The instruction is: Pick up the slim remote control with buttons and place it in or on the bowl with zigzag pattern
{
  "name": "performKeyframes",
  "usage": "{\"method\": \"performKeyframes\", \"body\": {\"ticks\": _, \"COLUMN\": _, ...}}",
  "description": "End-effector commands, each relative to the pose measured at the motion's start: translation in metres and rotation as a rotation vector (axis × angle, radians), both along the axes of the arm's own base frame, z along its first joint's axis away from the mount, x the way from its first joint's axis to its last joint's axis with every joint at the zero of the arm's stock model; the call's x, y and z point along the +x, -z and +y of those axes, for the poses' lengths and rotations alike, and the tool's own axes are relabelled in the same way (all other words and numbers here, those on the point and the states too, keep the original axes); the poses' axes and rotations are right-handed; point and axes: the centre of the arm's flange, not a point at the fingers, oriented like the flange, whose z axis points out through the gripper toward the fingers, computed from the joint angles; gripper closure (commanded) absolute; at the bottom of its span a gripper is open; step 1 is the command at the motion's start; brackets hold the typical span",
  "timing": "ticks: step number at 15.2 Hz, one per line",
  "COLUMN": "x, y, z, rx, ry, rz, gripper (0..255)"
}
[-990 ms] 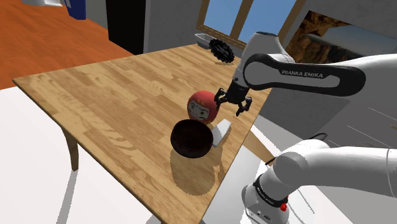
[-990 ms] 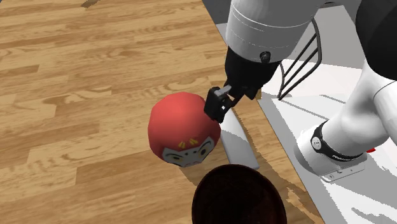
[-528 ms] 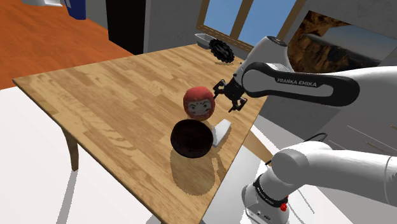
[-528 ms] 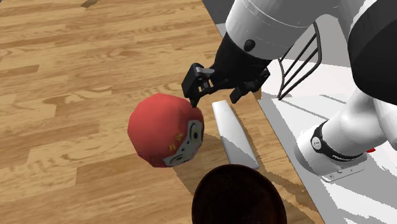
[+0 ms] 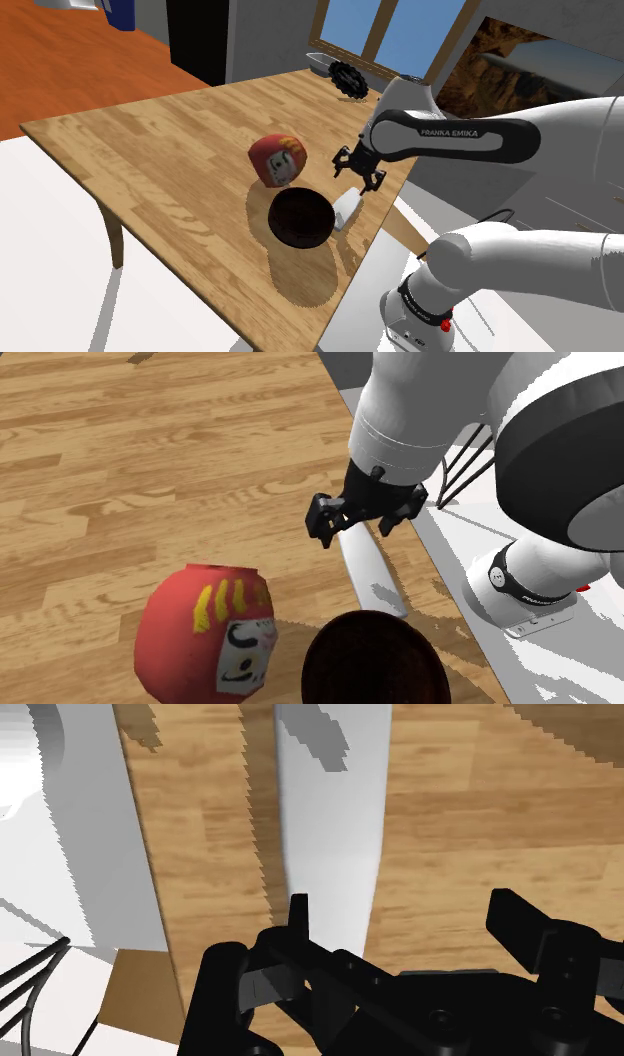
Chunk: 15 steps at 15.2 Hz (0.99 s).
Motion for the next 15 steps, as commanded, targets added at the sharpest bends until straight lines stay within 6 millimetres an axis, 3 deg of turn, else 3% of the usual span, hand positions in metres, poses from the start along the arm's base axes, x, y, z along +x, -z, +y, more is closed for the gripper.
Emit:
{"method": "performKeyframes", "body": {"ticks": 1, "x": -0.006, "y": 0.022, "z": -0.002, "rx": 0.026, "ry": 0.005, "rz": 0.074, "gripper": 0}}
{"method": "performKeyframes", "body": {"ticks": 9, "x": -0.008, "y": 0.065, "z": -0.001, "rx": 0.034, "ry": 0.007, "rz": 0.098, "gripper": 0}}
{"method": "performKeyframes", "body": {"ticks": 15, "x": -0.008, "y": 0.068, "z": -0.001, "rx": 0.034, "ry": 0.007, "rz": 0.098, "gripper": 0}}
